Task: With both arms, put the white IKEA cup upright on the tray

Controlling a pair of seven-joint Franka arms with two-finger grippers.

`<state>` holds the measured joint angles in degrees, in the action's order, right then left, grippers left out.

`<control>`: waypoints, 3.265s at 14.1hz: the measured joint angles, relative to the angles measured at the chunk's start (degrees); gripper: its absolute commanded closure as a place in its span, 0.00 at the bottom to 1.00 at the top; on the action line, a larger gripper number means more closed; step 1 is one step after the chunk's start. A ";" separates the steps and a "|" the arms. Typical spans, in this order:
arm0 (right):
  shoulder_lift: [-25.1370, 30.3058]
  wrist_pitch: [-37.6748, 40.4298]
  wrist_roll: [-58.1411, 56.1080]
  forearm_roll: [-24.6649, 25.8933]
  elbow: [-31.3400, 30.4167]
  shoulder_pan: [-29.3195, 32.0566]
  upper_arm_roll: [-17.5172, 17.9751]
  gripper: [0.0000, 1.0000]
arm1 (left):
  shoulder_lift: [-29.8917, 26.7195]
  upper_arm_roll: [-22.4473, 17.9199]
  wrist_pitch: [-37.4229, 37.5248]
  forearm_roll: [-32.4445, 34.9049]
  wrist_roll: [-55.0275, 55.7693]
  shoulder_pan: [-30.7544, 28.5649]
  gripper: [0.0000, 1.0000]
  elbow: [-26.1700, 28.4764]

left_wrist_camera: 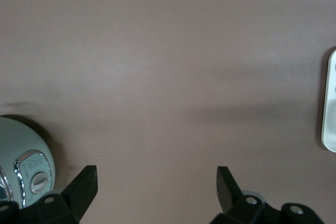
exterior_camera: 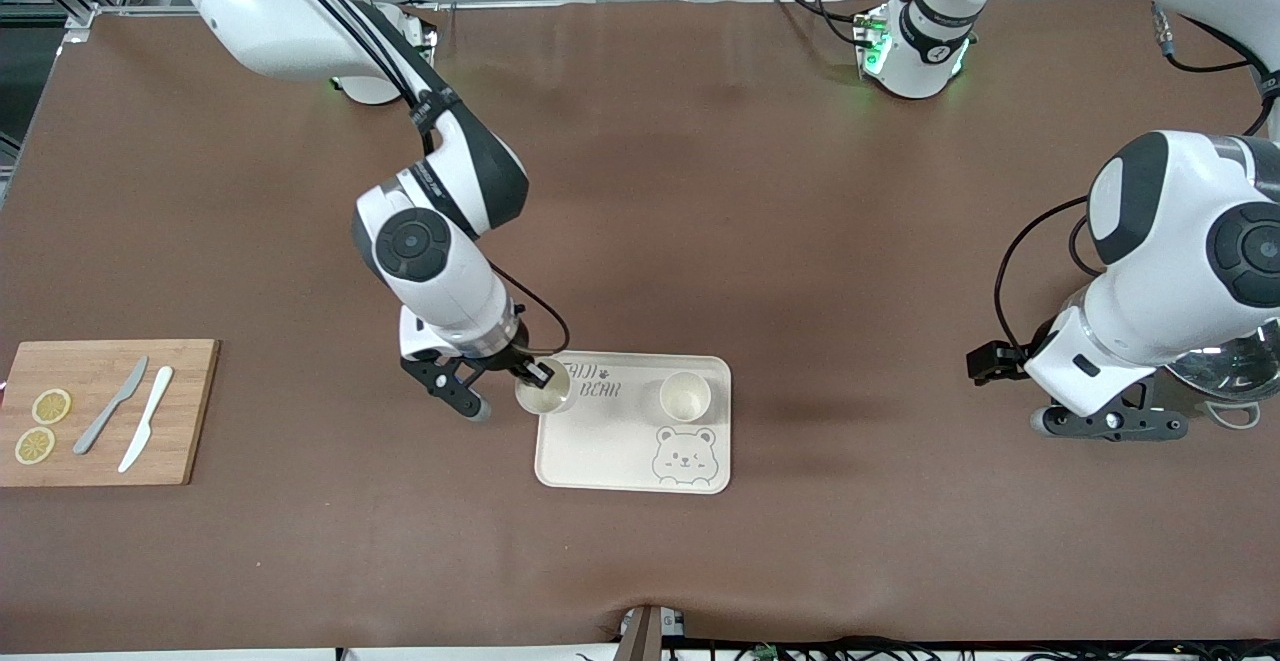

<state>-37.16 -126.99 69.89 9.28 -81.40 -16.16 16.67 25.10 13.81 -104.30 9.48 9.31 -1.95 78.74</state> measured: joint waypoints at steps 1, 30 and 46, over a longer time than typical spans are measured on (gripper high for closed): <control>-1.04 -1.47 0.73 0.07 0.63 -0.32 -0.13 1.00 | -0.90 0.00 0.05 -0.47 0.20 -0.09 0.00 0.81; -10.07 -10.43 3.68 2.97 1.46 -9.18 -8.48 1.00 | -27.80 -14.27 6.10 -12.09 -8.33 3.52 0.00 16.09; -10.15 -11.22 3.77 3.00 3.21 -9.09 -8.98 0.00 | -27.00 -14.34 12.08 -7.70 -16.34 4.16 0.00 17.35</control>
<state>-47.31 -138.21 73.66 12.28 -78.20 -25.26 7.68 -1.90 -0.54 -92.22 1.77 -7.03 2.21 96.09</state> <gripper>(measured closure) 0.000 0.000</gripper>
